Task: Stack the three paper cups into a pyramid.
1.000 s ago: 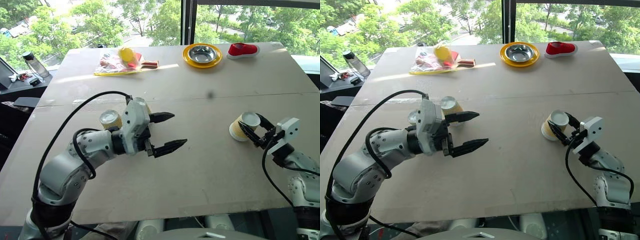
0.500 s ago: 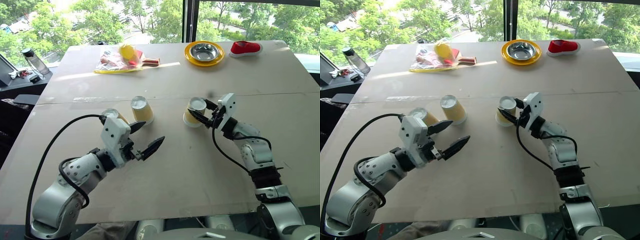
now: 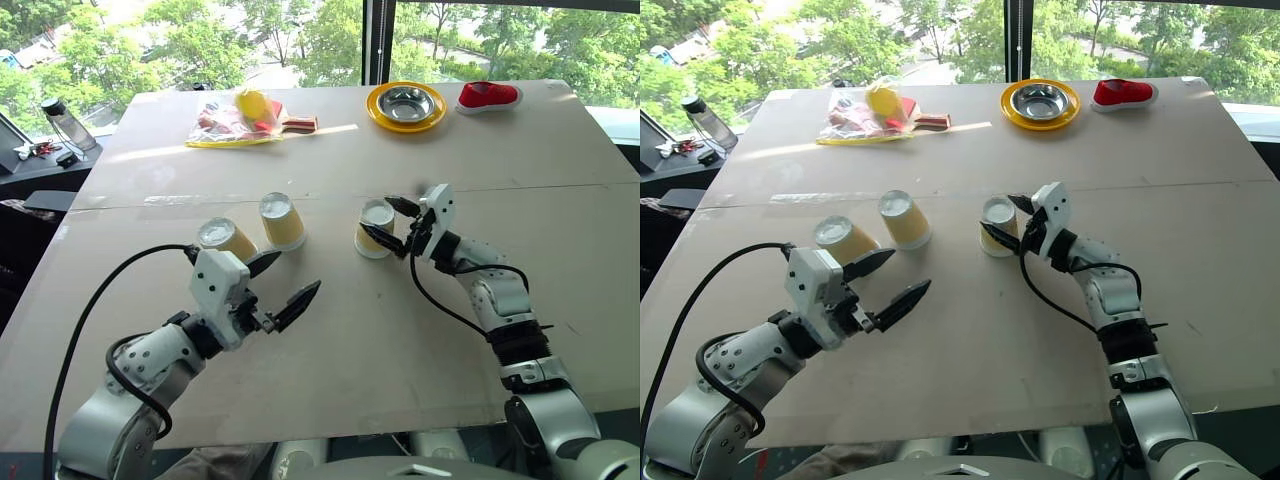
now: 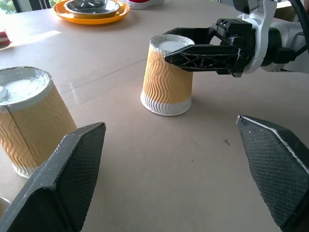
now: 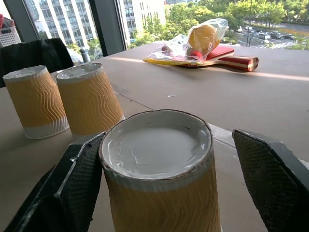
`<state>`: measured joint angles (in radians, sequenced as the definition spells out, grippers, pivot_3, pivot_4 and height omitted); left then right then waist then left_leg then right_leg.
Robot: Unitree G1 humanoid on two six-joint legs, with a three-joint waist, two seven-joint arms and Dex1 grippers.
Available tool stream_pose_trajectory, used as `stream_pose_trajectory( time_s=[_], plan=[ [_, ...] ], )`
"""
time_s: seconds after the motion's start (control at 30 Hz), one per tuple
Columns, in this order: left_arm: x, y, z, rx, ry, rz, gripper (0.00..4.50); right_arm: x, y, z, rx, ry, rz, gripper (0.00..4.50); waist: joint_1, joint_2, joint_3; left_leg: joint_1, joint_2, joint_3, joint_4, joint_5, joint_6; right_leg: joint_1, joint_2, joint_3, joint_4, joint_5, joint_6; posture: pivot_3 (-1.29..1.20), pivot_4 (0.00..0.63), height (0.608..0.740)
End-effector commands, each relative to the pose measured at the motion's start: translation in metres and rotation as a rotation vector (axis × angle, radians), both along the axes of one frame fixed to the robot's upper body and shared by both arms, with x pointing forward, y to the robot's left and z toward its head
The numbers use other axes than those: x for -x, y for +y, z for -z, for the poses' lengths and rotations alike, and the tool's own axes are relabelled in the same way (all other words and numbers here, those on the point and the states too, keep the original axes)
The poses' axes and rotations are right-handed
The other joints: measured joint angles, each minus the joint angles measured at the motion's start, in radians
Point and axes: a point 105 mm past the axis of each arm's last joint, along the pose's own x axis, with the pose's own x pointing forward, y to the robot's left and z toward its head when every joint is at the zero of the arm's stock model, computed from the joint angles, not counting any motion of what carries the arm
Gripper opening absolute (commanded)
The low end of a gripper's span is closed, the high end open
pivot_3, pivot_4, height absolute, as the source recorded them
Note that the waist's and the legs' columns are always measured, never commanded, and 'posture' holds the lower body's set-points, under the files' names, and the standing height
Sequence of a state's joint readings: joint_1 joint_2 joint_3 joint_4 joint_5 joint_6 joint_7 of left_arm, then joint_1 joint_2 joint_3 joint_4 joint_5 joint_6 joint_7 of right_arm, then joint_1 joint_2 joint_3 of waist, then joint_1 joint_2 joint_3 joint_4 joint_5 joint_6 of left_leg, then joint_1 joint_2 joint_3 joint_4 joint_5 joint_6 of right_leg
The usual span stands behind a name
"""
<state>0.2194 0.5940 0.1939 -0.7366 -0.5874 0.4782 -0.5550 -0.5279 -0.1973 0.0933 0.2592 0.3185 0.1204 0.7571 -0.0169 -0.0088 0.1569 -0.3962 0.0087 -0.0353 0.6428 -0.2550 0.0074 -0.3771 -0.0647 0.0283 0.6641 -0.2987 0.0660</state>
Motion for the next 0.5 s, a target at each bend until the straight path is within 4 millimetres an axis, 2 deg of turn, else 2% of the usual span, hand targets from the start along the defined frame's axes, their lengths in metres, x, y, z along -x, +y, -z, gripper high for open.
stream_pose_trajectory(
  time_s=[0.03, 0.47, 0.5],
  plan=[
    [0.0014, -0.0018, -0.0063, -0.006, -0.045, 0.028, 4.5, 0.0009, -0.0054, -0.0123, -0.014, -0.049, 0.01, 4.48, 0.0, 0.0, 0.0, 0.0, 0.0, 0.0, 0.0, 0.0, 0.0, 0.0, 0.0, 0.0, 0.0, 0.0, 0.0, 0.0, 0.15, 0.74],
    [0.0006, -0.0022, -0.0007, -0.01, -0.044, 0.054, 4.5, 0.0029, 0.0015, -0.014, -0.001, -0.086, -0.003, 4.48, -0.001, 0.0, 0.0, 0.0, 0.0, 0.0, 0.0, 0.0, 0.001, 0.0, 0.0, 0.0, 0.0, 0.0, 0.0, 0.0, 0.15, 0.74],
    [0.0007, -0.002, -0.0004, -0.011, -0.044, 0.054, 4.5, 0.0027, 0.0018, -0.0142, -0.002, -0.087, -0.003, 4.24, -0.001, 0.0, 0.0, 0.0, 0.0, 0.0, 0.0, 0.0, 0.001, 0.0, 0.0, 0.0, 0.0, 0.0, 0.0, 0.0, 0.15, 0.74]
  ],
)
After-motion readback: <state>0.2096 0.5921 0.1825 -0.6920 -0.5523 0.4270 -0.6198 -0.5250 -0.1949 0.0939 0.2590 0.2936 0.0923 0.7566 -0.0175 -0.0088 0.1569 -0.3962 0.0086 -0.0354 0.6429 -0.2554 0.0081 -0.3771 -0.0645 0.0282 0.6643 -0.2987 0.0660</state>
